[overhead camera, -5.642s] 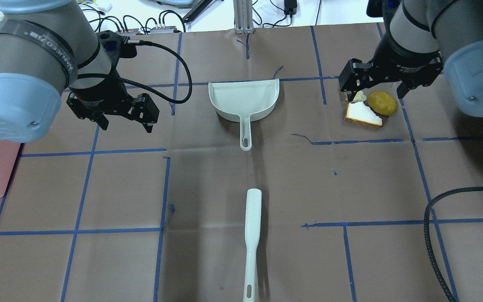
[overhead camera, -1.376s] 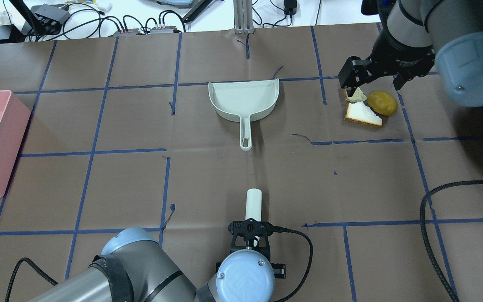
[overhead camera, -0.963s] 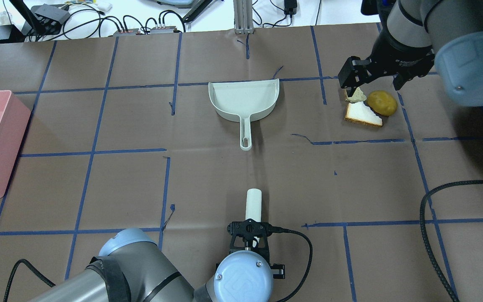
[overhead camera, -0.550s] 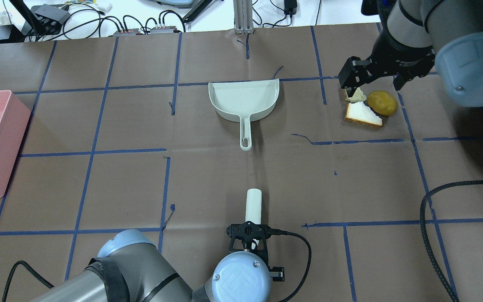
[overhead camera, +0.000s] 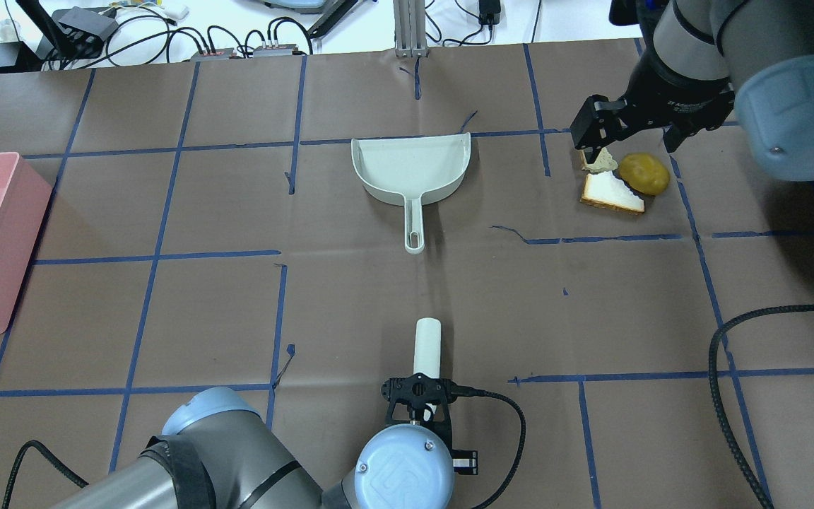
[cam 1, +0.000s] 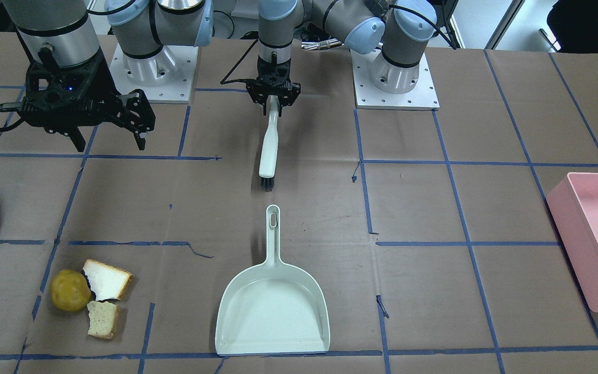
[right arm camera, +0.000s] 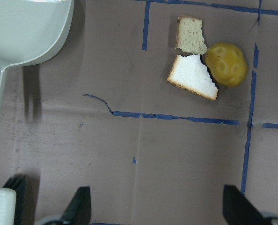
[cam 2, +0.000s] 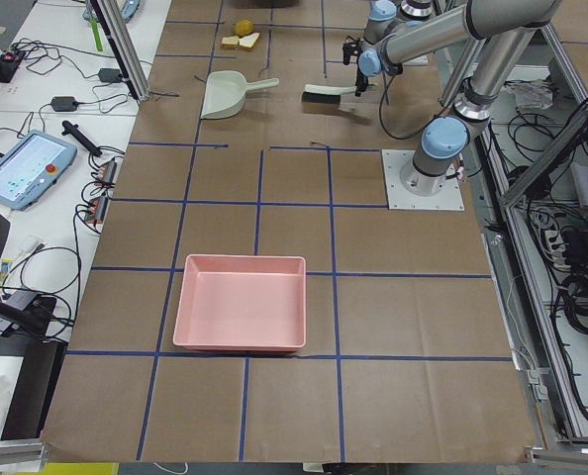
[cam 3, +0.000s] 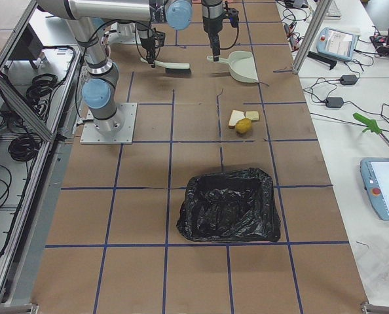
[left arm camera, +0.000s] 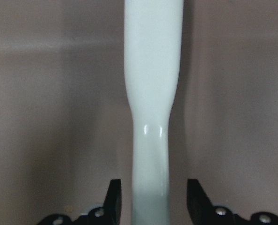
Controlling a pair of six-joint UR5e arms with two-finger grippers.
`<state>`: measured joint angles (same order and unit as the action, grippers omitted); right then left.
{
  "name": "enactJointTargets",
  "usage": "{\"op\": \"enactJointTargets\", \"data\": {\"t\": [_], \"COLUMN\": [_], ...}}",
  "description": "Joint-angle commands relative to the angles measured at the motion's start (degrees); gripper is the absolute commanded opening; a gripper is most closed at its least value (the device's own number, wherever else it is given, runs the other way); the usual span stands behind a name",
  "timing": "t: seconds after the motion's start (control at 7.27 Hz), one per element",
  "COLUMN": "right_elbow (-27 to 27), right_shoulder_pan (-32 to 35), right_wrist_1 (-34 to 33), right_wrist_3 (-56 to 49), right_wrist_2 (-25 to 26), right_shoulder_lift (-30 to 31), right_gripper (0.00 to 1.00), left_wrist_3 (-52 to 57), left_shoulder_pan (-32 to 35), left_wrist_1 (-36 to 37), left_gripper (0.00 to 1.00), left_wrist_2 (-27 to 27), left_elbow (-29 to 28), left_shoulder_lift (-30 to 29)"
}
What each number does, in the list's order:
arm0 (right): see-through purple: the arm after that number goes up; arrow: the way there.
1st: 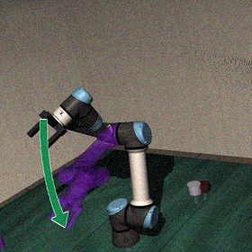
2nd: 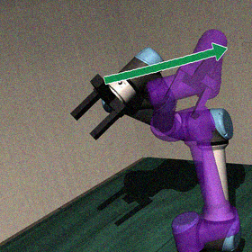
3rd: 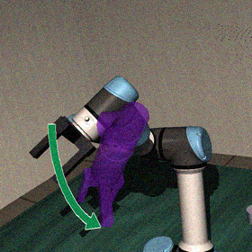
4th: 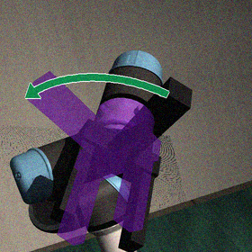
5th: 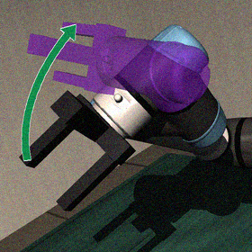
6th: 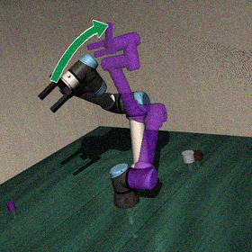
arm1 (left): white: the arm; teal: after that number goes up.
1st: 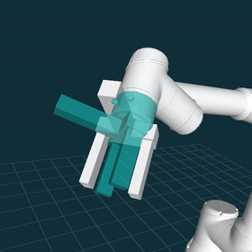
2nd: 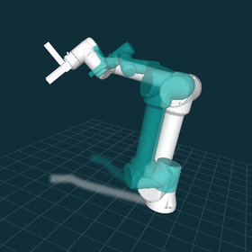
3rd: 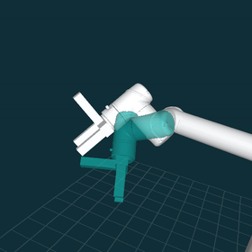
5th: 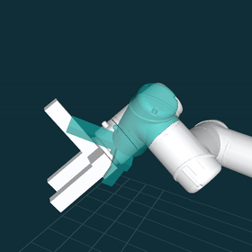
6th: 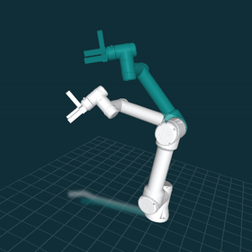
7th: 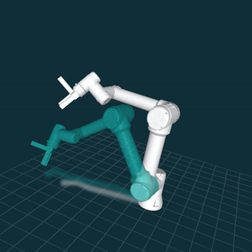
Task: Sweep and dump trash in nearest bin
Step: 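Lift the brush with the left gripper while the right gripper reaches for the dustpan handle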
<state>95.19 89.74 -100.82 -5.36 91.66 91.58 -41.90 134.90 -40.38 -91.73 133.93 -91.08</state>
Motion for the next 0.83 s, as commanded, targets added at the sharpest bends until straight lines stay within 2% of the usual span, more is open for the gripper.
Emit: {"op": "enactJointTargets", "data": {"t": [0.0,0.14,0.41,0.69], "right_elbow": [0.0,0.0,0.0,0.1], "right_shoulder_pan": [0.0,0.0,0.0,0.0], "right_wrist_1": [0.0,-0.1,0.0,0.0], "right_wrist_3": [0.0,0.0,0.0,0.0], "right_wrist_2": [0.0,0.0,0.0,0.1], "right_shoulder_lift": [-0.1,-0.1,-0.1,0.0], "right_gripper": [1.0,1.0,1.0,1.0], "left_wrist_3": [0.3,0.4,0.9,2.9], "left_shoulder_pan": [-0.1,-0.2,-2.3,-6.6], "left_wrist_1": [-0.8,-2.6,-5.5,-15.0], "left_gripper": [0.19,0.12,0.1,0.09], "left_wrist_2": [-0.2,-0.2,-0.5,-0.6], "left_elbow": [-0.1,-0.3,-0.8,-2.1], "left_shoulder_lift": [0.2,1.1,6.1,10.4]}}
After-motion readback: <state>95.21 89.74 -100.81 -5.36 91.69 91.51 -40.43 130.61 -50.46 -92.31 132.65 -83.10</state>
